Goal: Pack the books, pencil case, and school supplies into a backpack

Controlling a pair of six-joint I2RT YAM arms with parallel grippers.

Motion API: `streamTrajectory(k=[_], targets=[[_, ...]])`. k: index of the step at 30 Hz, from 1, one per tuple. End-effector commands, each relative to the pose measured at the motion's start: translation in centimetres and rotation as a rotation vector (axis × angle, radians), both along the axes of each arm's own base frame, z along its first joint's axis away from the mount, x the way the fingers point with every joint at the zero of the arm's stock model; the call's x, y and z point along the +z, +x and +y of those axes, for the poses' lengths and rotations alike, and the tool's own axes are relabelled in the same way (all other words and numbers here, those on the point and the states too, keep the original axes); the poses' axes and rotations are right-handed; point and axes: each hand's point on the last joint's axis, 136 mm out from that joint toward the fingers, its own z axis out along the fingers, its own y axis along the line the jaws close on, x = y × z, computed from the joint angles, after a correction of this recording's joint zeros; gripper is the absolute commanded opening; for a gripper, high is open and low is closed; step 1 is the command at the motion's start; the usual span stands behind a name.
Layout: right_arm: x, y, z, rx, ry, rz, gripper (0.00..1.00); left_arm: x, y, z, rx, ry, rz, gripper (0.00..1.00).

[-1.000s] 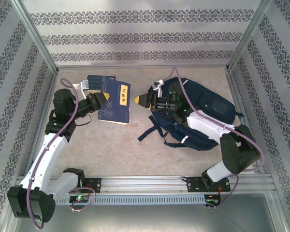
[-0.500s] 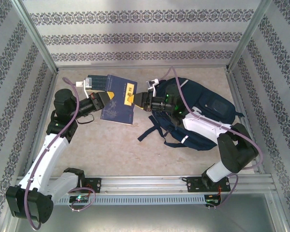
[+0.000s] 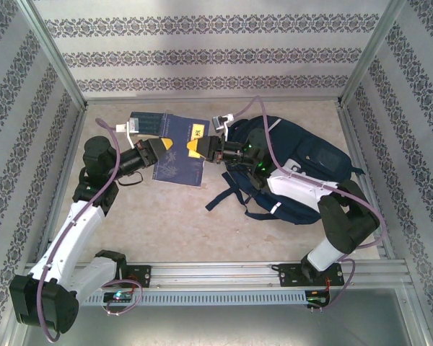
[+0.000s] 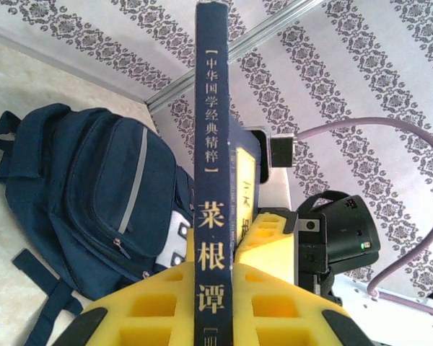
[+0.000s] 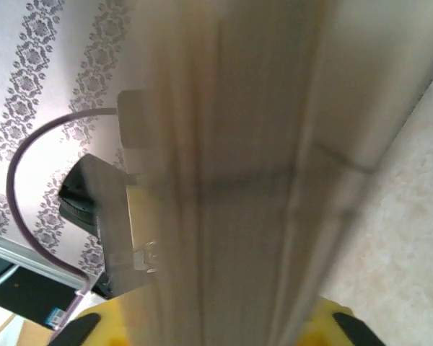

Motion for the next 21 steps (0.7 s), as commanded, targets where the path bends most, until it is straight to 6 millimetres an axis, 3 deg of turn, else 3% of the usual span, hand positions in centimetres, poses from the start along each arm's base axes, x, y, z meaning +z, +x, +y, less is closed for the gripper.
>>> streamTrajectory(k=[1,2,4,7,10,13,21], targets=[[1.8,-0.4,-0.5,-0.021,0.062,-0.046,0.00,1.7,-0.5,-0.5,-0.028,-0.027,-0.064,0.17],[1.8,0.1,-1.0,-0.062,0.069,-0.037,0.00,1.6,-0.4,-0.4,-0.020,-0.027,-0.048,0.36],[1.8,1.2,-2.2,-0.145,0.081,-0.017,0.00,1.6,-0.3,-0.2,0.002,-0.035,-0.030,0.58],[2.2,2.9,-4.2,-0.298,0.125,0.028,0.00,1.7,-0.2,0.4,0.052,-0.097,-0.004,0.73],[2.3,4.5,-6.6,-0.484,0.174,0.094,0.00,1.1,0.2,1.1,0.108,-0.184,0.040,0.79],[4.0,5.3,-8.1,-0.578,0.251,0.106,0.00,0.0,0.5,1.6,0.165,-0.235,0.079,0.80],[6.6,6.4,-6.4,-0.595,0.322,0.106,0.00,0.5,0.7,0.0,0.169,-0.287,0.021,0.84]])
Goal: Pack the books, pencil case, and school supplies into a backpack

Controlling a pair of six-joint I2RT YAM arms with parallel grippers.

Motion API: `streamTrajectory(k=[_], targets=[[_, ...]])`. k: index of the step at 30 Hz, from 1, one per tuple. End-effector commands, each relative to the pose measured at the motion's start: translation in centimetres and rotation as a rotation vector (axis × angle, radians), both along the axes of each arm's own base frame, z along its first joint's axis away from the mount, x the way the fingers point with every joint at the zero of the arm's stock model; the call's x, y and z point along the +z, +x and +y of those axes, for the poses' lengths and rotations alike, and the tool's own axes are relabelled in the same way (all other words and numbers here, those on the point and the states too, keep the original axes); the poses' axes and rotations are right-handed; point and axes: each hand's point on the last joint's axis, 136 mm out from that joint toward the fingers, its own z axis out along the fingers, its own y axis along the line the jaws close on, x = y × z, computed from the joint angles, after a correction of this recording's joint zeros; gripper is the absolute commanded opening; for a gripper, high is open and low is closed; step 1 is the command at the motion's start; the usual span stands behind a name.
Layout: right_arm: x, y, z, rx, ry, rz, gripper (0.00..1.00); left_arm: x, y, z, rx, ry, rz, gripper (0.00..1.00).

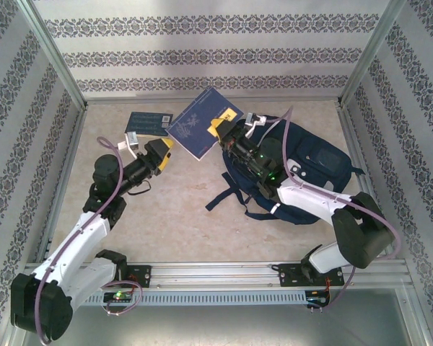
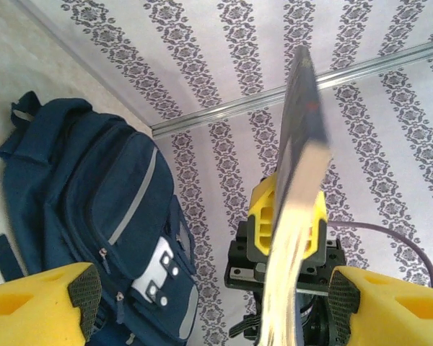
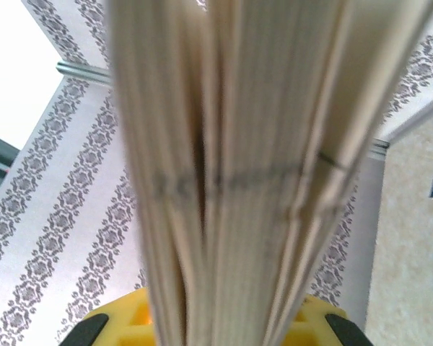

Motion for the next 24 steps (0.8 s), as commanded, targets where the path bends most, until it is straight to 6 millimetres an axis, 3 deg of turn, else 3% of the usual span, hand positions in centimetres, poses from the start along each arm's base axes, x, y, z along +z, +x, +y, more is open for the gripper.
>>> streamTrajectory(k=[1,15,24], targets=[[4.3,0.1,0.2,-0.039,0.103,-0.088,0.00,4.1,0.1,-0.5,0.017,-0.065,-0.149,0.83],[2.9,-0.5,2.2,0.014,0.131,-0.053,0.00,5.6,0.6,-0.7,0.034,-0.075,-0.213,0.67],[2.3,-1.0,3.4,0.013,0.115,-0.052,0.00,6.1,1.0,-2.0,0.008,-0.103,-0.235,0.43]])
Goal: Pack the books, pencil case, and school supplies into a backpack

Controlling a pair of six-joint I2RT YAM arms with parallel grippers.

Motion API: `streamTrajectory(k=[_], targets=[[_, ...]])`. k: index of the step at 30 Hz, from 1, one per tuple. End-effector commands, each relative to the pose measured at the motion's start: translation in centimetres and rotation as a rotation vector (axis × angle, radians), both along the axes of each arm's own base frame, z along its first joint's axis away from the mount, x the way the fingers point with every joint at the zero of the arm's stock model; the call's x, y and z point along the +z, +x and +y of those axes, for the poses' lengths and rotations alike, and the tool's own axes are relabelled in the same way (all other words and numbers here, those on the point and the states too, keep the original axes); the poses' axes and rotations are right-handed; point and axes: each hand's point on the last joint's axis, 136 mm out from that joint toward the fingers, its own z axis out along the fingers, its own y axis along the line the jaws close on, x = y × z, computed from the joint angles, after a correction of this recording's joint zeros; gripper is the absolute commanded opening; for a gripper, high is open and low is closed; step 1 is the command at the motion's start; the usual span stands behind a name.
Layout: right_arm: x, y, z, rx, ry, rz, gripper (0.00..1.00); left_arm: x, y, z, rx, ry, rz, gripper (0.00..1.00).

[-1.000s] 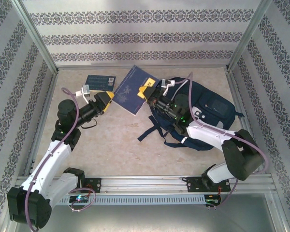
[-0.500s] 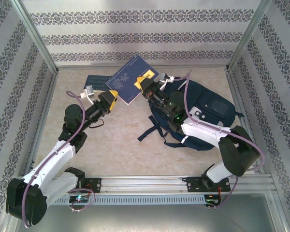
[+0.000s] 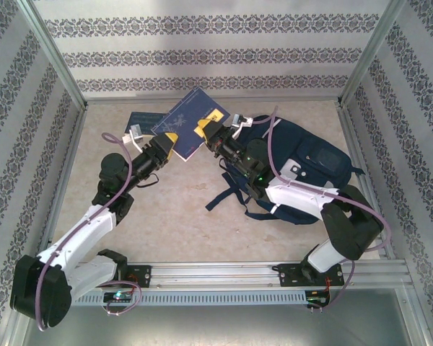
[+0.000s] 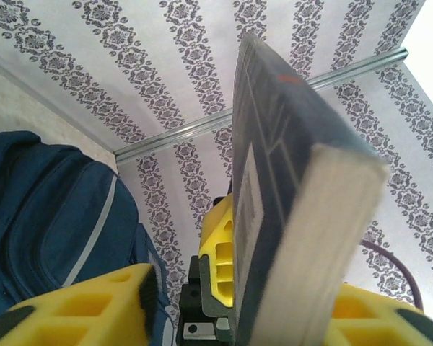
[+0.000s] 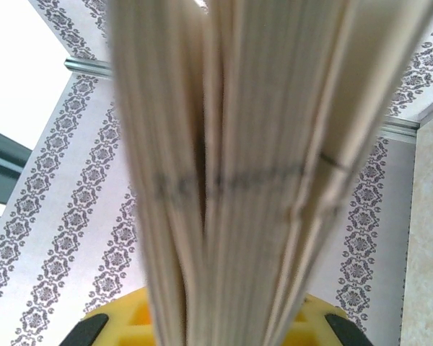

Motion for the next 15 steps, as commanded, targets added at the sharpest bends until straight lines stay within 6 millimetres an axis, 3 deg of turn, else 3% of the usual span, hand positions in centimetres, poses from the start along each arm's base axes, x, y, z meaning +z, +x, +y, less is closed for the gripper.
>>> streamTrajectory(k=[1,7,12,13,15], targets=[[2.5,-0.4,0.0,-0.020,0.066,-0.077,0.00,3.8,-0.7,-0.5,-0.010,-0.039,-0.129,0.42],[1.8,-0.4,0.7,-0.013,0.063,-0.065,0.00,4.0,-0.6,-0.3,0.006,-0.045,-0.143,0.31],[0.4,-0.1,0.7,-0.033,0.021,-0.039,0.00,4.4,-0.9,-0.6,-0.011,-0.034,-0.171,0.06],[0.1,-0.1,0.5,-0.042,0.005,-0.034,0.03,4.4,-1.0,-0.5,-0.007,-0.028,-0.176,0.00],[-0.3,-0.2,0.4,-0.050,-0.032,-0.039,0.25,4.0,-1.1,-0.4,0.004,-0.004,-0.170,0.00]])
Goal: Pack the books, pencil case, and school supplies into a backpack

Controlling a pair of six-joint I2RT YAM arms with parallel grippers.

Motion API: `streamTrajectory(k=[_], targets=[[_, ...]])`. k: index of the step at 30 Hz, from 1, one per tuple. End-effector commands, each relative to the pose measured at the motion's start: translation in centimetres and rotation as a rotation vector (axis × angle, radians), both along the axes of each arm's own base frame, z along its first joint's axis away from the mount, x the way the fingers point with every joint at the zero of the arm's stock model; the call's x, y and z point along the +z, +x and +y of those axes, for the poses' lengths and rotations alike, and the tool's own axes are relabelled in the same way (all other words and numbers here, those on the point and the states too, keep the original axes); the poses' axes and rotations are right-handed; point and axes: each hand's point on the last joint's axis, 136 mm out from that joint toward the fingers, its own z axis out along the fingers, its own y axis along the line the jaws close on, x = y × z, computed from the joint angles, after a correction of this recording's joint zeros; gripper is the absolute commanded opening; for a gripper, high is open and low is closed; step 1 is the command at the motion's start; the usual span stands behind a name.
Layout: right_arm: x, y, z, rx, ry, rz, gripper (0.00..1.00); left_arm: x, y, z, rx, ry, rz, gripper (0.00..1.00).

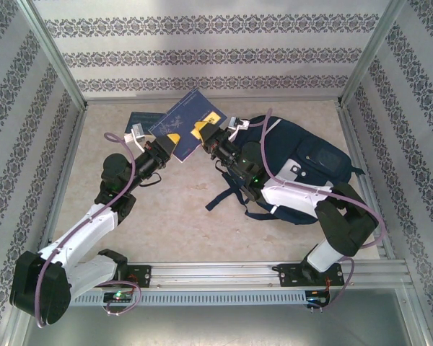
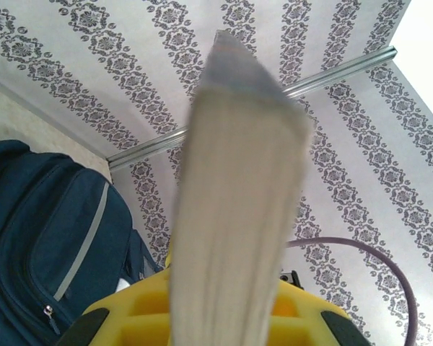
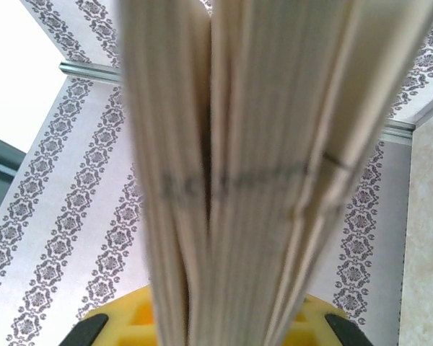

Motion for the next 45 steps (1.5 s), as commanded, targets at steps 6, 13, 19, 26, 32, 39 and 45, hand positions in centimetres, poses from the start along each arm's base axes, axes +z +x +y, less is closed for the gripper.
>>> streamTrajectory(k=[6,13,19,26,32,39,45], targets=[[-3.8,0.2,-3.2,-0.107,-0.422,0.020,0.61,1.7,-1.9,1.6,0.078,0.163,-0.073,0.00],[-9.6,2.8,-11.3,-0.166,-0.819,0.176,0.61,-2.0,-2.9,3.4,0.105,0.503,0.077,0.00],[-14.0,5.5,-18.7,-0.247,-0.961,0.390,0.52,-3.3,-4.0,3.3,0.030,0.645,0.084,0.00],[-17.7,8.6,-20.2,-0.162,-0.906,0.511,0.46,-3.6,-4.8,3.2,-0.002,0.653,0.055,0.00],[-19.4,11.0,-20.2,-0.121,-0.896,0.523,0.42,-3.2,-5.3,3.4,0.000,0.659,0.030,0.00],[-19.8,11.8,-18.0,-0.041,-0.887,0.483,0.26,-3.5,-5.4,3.5,-0.001,0.663,0.033,0.00],[-20.8,11.7,-18.2,-0.033,-0.939,0.503,0.14,-3.5,-5.3,3.6,0.006,0.660,0.032,0.00]])
